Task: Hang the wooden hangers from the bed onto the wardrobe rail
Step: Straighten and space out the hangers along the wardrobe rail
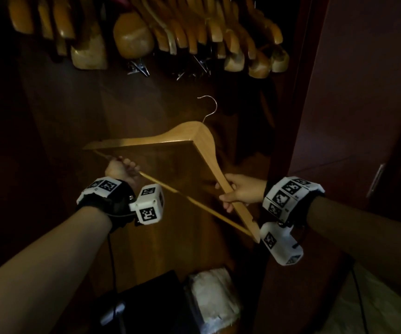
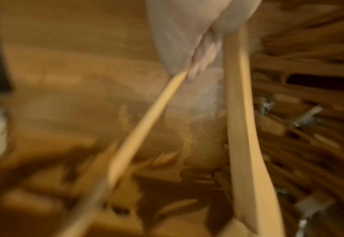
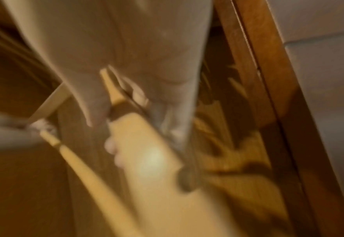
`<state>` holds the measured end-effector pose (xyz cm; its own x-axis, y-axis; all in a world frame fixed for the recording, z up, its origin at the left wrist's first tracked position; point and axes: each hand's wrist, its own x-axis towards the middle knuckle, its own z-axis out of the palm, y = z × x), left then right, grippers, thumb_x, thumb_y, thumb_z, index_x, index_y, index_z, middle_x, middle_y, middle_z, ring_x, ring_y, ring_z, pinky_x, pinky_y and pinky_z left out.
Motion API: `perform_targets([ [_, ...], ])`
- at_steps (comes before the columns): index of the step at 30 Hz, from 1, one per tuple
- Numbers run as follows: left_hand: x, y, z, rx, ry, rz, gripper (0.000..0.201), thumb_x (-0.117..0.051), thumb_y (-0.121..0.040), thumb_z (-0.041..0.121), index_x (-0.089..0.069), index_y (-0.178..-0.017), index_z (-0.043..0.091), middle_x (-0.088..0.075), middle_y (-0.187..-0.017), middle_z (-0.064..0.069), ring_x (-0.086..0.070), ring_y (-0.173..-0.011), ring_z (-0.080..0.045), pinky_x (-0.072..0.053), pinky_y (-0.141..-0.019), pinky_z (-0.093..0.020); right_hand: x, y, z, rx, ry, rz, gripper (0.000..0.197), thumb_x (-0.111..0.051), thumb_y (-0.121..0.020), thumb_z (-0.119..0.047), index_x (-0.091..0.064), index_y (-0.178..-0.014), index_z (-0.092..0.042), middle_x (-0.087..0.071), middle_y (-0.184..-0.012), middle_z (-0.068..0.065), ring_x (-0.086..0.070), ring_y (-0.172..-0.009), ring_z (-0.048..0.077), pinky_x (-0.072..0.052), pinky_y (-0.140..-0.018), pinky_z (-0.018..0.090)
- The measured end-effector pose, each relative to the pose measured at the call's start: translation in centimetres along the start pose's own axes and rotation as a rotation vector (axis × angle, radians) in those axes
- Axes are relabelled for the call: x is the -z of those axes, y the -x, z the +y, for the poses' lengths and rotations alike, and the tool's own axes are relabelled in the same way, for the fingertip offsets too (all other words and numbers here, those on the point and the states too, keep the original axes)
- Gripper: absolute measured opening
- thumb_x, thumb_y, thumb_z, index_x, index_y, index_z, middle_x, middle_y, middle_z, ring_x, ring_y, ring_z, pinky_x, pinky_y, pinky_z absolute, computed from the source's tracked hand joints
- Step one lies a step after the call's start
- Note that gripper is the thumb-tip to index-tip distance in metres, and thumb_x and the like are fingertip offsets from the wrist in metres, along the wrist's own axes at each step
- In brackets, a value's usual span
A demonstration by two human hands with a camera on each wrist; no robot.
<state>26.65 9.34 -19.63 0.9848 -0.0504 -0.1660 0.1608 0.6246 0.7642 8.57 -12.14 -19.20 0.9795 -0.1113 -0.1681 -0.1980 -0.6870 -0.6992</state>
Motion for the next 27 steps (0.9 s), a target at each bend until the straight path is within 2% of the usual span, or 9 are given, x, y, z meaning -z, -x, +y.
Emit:
perform_targets([
  [2, -0.8, 0.1, 0.8, 0.023, -0.110, -0.040, 0.028, -0.029, -0.102, 0.025, -0.051, -0.085, 0.018, -0.046, -0.039, 0.004, -0.044, -0.033, -0.009, -0.038, -0.041, -0.019, 0.5, 0.3, -0.1, 0.023, -0.020, 0.040, 0.025, -0.053, -0.094, -0.012, -0.043, -0.116, -0.009, -0.059, -0.076, 0.003, -0.062, -0.058, 0.009, -0.051, -0.048, 0.021],
  [4, -1.8, 0.6, 1.7, -0.022, -0.462, -0.093, 0.031, -0.037, -0.100, 0.023, -0.051, -0.126, 0.013, -0.066, -0.082, -0.011, -0.064, -0.073, -0.021, -0.053, -0.066, -0.033, 1.3, 0.7, -0.7, 0.068, -0.064, 0.128, 0.020, -0.053, -0.094, -0.011, -0.044, -0.111, -0.011, -0.053, -0.074, 0.005, -0.056, -0.058, 0.014, -0.053, -0.054, 0.028],
  [7, -3.9, 2.3, 2.8, -0.236, -0.839, 0.022, 0.055, -0.045, -0.097, 0.025, -0.026, -0.146, 0.006, -0.035, -0.145, -0.020, -0.039, -0.130, -0.037, -0.037, -0.105, -0.044, 2.8, 1.3, -2.6, 0.126, 0.030, 0.309, 0.031, -0.053, -0.094, -0.017, -0.044, -0.123, -0.014, -0.052, -0.087, 0.003, -0.052, -0.061, 0.012, -0.053, -0.055, 0.026],
  [9, -5.3, 4.4, 3.5, -0.493, -0.870, -0.056, 0.048, -0.052, -0.094, 0.026, -0.038, -0.139, 0.014, -0.043, -0.139, -0.016, -0.047, -0.122, -0.032, -0.042, -0.098, -0.035, 3.5, 1.5, -3.8, 0.145, 0.095, 0.389, 0.038, -0.053, -0.094, -0.020, -0.043, -0.131, -0.014, -0.051, -0.090, -0.002, -0.052, -0.062, 0.009, -0.051, -0.049, 0.018],
  [12, -7.3, 8.2, 4.3, -0.917, -0.802, -0.393, 0.010, -0.053, -0.094, 0.018, -0.057, -0.103, 0.021, -0.064, -0.097, -0.001, -0.060, -0.081, -0.009, -0.046, -0.067, -0.020, 4.0, 1.5, -4.9, 0.121, 0.214, 0.460, 0.040, -0.054, -0.093, -0.025, -0.046, -0.132, -0.016, -0.052, -0.092, -0.003, -0.052, -0.064, 0.009, -0.047, -0.055, 0.020],
  [15, -9.6, 11.5, 6.8, -1.475, -0.920, -0.505, 0.022, -0.053, -0.092, 0.023, -0.055, -0.113, 0.018, -0.058, -0.095, 0.006, -0.056, -0.088, -0.008, -0.044, -0.073, -0.020, 4.1, 1.6, -6.0, 0.087, 0.288, 0.531, 0.039, -0.056, -0.092, -0.028, -0.049, -0.130, -0.018, -0.060, -0.106, 0.006, -0.060, -0.091, 0.023, -0.050, -0.080, 0.034],
  [18, -12.5, 12.3, 10.0, -1.890, -1.195, -0.323, 0.036, -0.055, -0.088, 0.027, -0.053, -0.122, 0.015, -0.056, -0.115, -0.005, -0.050, -0.109, -0.022, -0.039, -0.089, -0.032, 4.3, 2.0, -7.2, 0.058, 0.323, 0.576, 0.039, -0.055, -0.093, -0.028, -0.048, -0.130, -0.018, -0.060, -0.115, 0.010, -0.058, -0.106, 0.027, -0.048, -0.091, 0.038],
  [22, -15.4, 12.0, 13.9, -1.662, -1.781, -0.330, 0.056, -0.059, -0.088, 0.036, -0.040, -0.138, 0.023, -0.043, -0.141, -0.001, -0.034, -0.133, -0.024, -0.025, -0.109, -0.044, 4.8, 2.8, -9.1, 0.032, 0.342, 0.584, 0.038, -0.054, -0.093, -0.029, -0.049, -0.129, -0.017, -0.059, -0.114, 0.008, -0.058, -0.104, 0.026, -0.049, -0.088, 0.036],
  [27, -15.0, 11.6, 14.9, -1.642, -2.026, -0.309, 0.044, -0.052, -0.092, 0.036, -0.046, -0.133, 0.024, -0.045, -0.139, 0.004, -0.044, -0.124, -0.024, -0.038, -0.097, -0.044, 5.2, 3.4, -11.1, -0.008, 0.348, 0.599, 0.036, -0.053, -0.094, -0.030, -0.051, -0.126, -0.015, -0.058, -0.117, 0.008, -0.056, -0.109, 0.027, -0.048, -0.091, 0.038],
])
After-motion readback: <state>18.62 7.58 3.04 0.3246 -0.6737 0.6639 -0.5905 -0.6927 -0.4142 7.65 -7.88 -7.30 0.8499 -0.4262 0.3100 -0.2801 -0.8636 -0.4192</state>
